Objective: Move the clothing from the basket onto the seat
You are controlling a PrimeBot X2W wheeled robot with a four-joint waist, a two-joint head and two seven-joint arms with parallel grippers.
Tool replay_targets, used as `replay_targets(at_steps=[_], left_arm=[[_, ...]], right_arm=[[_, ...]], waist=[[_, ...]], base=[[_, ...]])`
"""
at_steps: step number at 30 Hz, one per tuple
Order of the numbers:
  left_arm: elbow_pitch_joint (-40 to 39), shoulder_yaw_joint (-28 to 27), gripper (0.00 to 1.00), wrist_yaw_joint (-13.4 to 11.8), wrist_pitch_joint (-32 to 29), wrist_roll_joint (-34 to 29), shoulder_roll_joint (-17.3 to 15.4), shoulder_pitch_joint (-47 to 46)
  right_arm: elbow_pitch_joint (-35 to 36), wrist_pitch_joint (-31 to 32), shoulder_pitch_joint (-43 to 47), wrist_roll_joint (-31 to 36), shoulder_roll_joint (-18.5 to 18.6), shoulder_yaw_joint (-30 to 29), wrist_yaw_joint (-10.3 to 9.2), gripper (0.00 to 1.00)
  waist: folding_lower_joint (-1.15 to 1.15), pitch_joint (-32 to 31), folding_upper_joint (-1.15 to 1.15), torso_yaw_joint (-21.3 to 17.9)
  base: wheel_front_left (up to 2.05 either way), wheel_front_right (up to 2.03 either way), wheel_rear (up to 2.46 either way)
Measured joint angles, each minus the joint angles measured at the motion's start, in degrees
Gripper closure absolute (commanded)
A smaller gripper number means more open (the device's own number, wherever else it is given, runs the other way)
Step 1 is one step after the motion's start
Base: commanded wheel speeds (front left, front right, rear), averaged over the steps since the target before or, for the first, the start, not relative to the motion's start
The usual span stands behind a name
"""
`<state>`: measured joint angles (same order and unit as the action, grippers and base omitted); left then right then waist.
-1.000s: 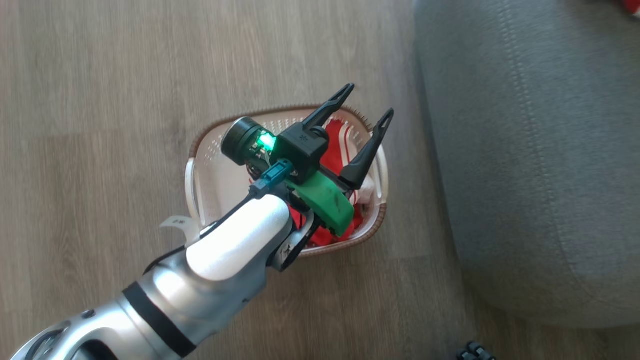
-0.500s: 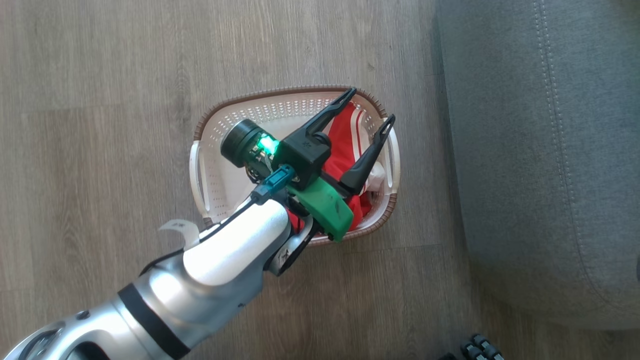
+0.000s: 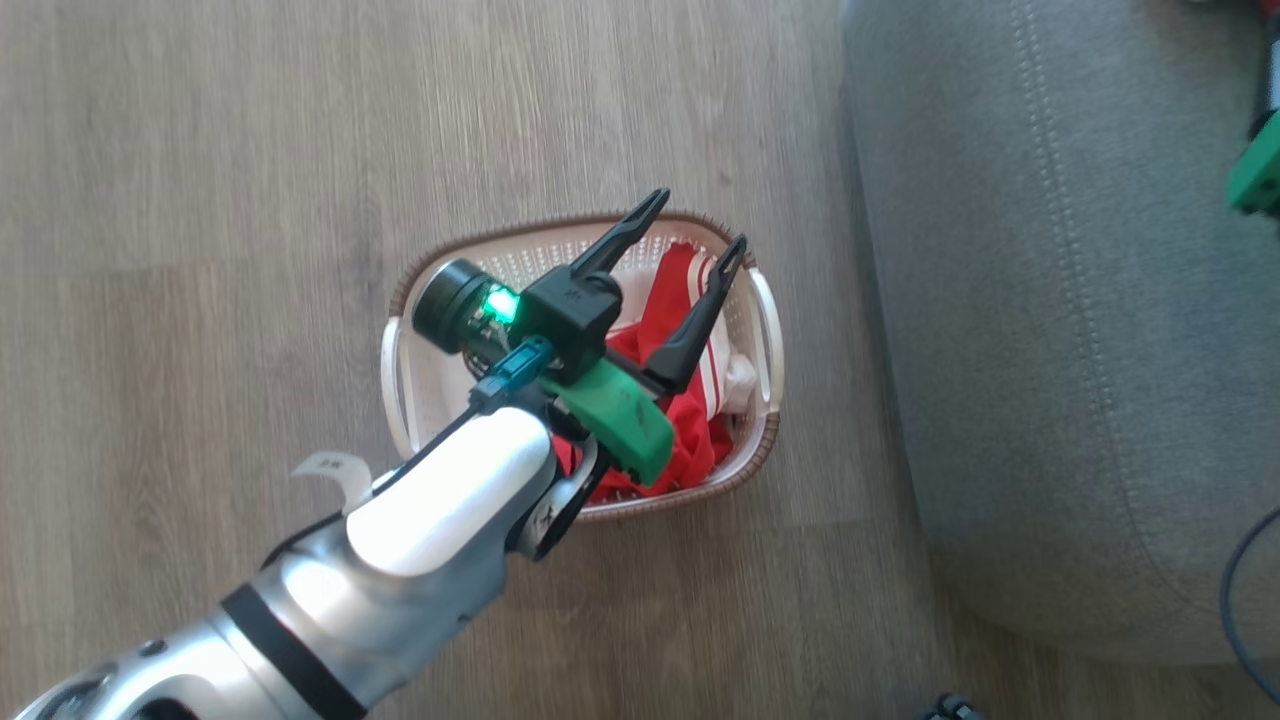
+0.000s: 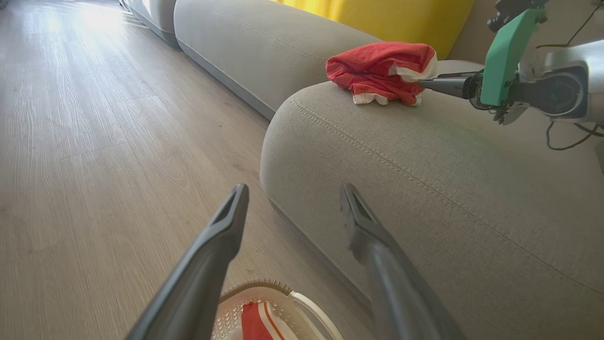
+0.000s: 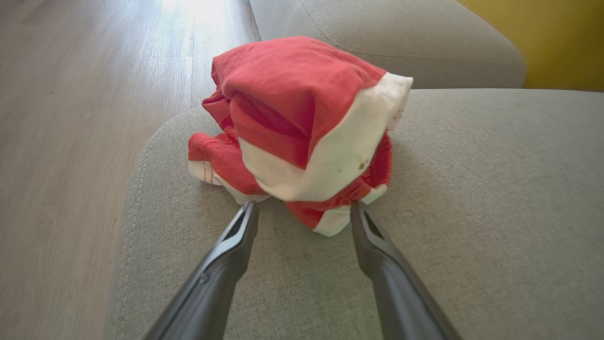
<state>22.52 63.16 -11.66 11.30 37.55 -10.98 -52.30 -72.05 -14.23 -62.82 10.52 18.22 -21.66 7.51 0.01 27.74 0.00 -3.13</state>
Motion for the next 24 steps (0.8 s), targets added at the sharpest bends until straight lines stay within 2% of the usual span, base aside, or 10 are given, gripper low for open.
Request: replay_targets(at_steps=[7, 15, 21, 24], left_arm=[[0.92, -1.47, 0.0, -0.03, 1.46, 1.8, -0.18, 4.02], [2.19, -4.19, 0.0, -0.13, 2.49, 4.33, -1.35, 9.27], [2.91, -7.33, 0.0, -1.89, 2.98, 5.93, -3.14, 14.98], [3.02, -9.39, 0.0, -2.56, 2.99, 6.75, -4.43, 17.77]], right_arm=[[4.61, -0.1, 6.27, -1.77, -1.56, 2.49, 0.0, 0.0], [10.57, -0.16, 11.35, -5.92, -2.54, 9.21, 0.0, 0.0], [14.01, -0.16, 15.94, -7.64, -2.89, 13.01, 0.0, 0.0], [16.29, -0.18, 18.25, -8.93, -4.46, 14.67, 0.0, 0.0]], waist=[[0.0, -5.31, 0.0, -0.13], [0.0, -12.97, 0.0, 0.21], [-0.01, -18.88, 0.0, 1.19], [-0.01, -21.44, 0.0, 1.97]], base=[[0.0, 0.0, 0.0], [0.0, 0.0, 0.0], [0.0, 0.0, 0.0], [0.0, 0.0, 0.0]])
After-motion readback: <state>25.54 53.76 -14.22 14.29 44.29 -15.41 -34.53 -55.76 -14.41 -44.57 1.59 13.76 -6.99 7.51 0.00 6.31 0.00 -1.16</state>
